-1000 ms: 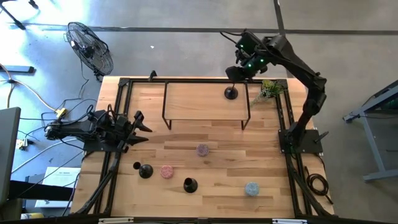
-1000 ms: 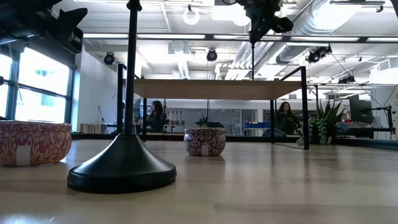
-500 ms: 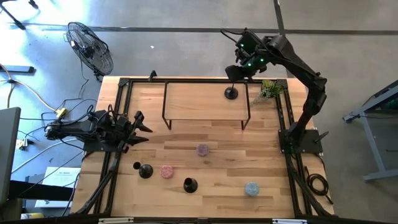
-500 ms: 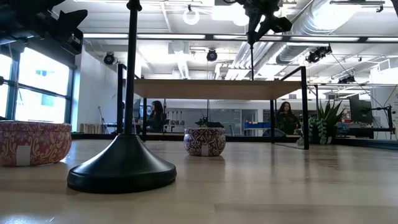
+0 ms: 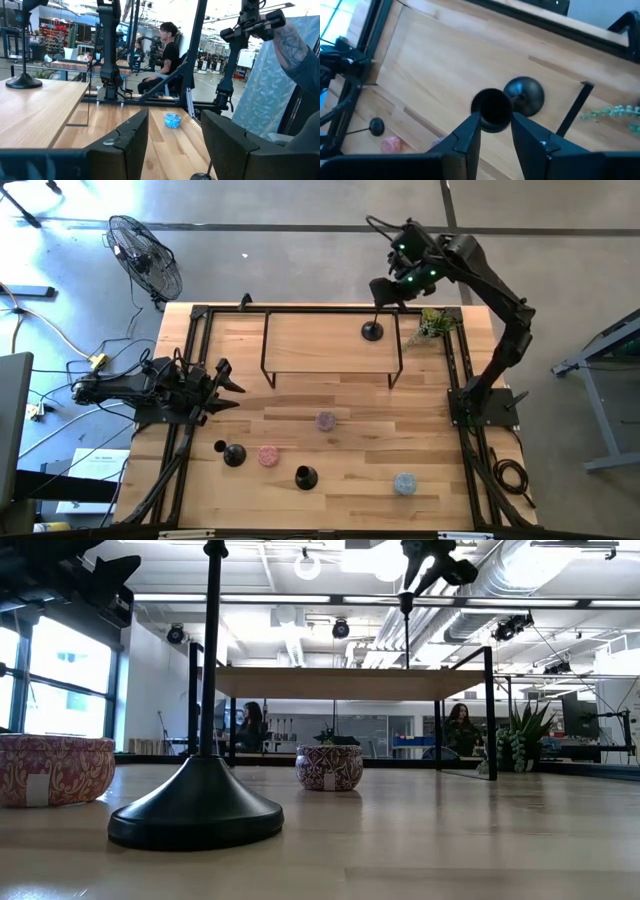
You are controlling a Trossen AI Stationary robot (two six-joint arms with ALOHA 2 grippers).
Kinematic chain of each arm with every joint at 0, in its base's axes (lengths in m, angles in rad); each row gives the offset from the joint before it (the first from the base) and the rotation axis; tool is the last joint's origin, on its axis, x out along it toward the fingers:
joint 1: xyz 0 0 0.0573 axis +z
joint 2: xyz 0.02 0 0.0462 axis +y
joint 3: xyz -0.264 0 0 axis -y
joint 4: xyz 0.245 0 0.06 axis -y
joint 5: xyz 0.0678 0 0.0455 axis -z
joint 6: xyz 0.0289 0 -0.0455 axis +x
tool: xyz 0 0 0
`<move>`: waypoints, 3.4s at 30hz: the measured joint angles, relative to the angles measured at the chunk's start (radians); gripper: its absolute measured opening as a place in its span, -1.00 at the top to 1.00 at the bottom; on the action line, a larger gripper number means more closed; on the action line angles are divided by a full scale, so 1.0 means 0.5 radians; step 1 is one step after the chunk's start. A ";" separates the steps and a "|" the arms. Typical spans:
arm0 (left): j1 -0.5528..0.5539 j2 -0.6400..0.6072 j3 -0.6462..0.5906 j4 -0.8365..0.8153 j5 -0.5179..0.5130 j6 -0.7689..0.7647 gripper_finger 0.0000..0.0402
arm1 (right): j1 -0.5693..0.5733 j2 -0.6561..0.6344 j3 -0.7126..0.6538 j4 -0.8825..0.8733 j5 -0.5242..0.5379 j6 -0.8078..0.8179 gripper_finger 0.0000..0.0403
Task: Pick & Place candle stick holders
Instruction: Put the pink patterned scented candle on the shelf
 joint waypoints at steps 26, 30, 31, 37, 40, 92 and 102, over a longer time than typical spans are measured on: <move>0.000 0.000 0.000 0.005 -0.092 -0.023 0.11 | 0.637 -0.571 0.002 0.230 0.081 -0.054 0.49; 0.000 0.000 0.000 0.006 -0.097 -0.157 0.11 | 1.066 -0.640 -0.069 0.226 0.587 -0.060 0.49; 0.000 0.000 0.000 0.007 -0.096 -0.170 0.11 | 1.164 -0.656 -0.114 0.225 0.702 -0.059 0.49; 0.000 0.000 -0.001 0.014 -0.052 -0.126 0.11 | 1.607 -0.748 -0.544 0.318 1.144 0.107 0.49; 0.000 0.000 -0.001 0.059 -0.050 -0.105 0.11 | 1.732 -0.789 -0.766 0.508 1.187 0.114 0.49; -0.001 0.853 0.778 0.821 0.301 -0.217 -0.79 | 2.453 -0.846 -1.859 1.712 1.466 0.109 0.49; -0.007 1.757 2.016 -0.898 0.283 -0.195 -0.79 | 2.614 -0.821 -1.858 1.693 1.580 0.194 0.49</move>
